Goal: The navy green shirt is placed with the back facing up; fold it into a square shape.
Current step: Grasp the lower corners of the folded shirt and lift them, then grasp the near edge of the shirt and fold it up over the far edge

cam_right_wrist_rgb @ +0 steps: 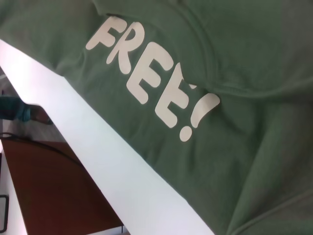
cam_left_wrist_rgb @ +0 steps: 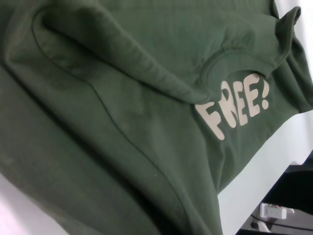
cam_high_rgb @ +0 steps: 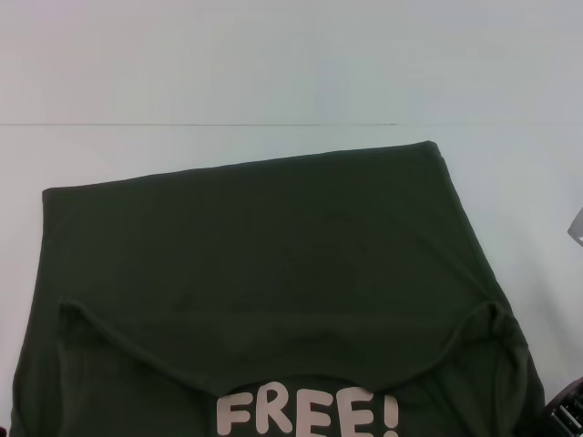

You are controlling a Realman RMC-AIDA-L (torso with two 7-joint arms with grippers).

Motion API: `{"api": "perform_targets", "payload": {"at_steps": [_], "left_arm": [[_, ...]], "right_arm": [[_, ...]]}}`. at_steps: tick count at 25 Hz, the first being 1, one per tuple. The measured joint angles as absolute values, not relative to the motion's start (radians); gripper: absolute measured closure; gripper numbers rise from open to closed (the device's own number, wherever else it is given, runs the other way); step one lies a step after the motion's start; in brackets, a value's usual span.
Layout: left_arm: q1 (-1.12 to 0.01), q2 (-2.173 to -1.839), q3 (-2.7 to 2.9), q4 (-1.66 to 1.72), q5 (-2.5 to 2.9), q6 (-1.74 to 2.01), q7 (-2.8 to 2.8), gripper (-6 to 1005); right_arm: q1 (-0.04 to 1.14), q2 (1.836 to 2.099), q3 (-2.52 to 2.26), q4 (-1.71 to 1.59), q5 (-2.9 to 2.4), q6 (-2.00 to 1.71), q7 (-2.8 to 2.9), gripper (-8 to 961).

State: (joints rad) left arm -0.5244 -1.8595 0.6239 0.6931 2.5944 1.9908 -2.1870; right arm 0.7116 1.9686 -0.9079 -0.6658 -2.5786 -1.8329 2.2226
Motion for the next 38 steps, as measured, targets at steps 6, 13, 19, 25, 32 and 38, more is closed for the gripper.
{"api": "perform_targets", "payload": {"at_steps": [6, 13, 19, 25, 32, 38], "left_arm": [[-0.545, -1.841, 0.515, 0.665, 2.587, 2.025, -2.142, 998], [-0.559, -1.816, 0.349, 0.619, 2.585, 2.005, -2.121, 996], [-0.553, -1.809, 0.213, 0.608, 2.584, 1.913, -2.138, 995], [-0.553, -1.81, 0.101, 0.552, 2.582, 1.767, -2.152, 994], [-0.561, -1.827, 0.047, 0.486, 2.517, 1.579, -2.155, 993], [-0.572, -1.859, 0.05, 0.477, 2.485, 1.466, -2.148, 991]], "right_arm": [[0.71, 1.962, -0.828, -0.665, -2.572, -1.835, 2.206, 921], [0.714, 1.936, -0.592, -0.659, -2.565, -1.819, 2.193, 920], [0.714, 1.922, -0.47, -0.632, -2.504, -1.725, 2.219, 921], [0.715, 1.914, -0.466, -0.545, -2.414, -1.524, 2.238, 921], [0.73, 1.949, -0.469, -0.515, -2.353, -1.315, 2.228, 920], [0.739, 1.981, -0.471, -0.514, -2.305, -1.179, 2.2, 920]]}}
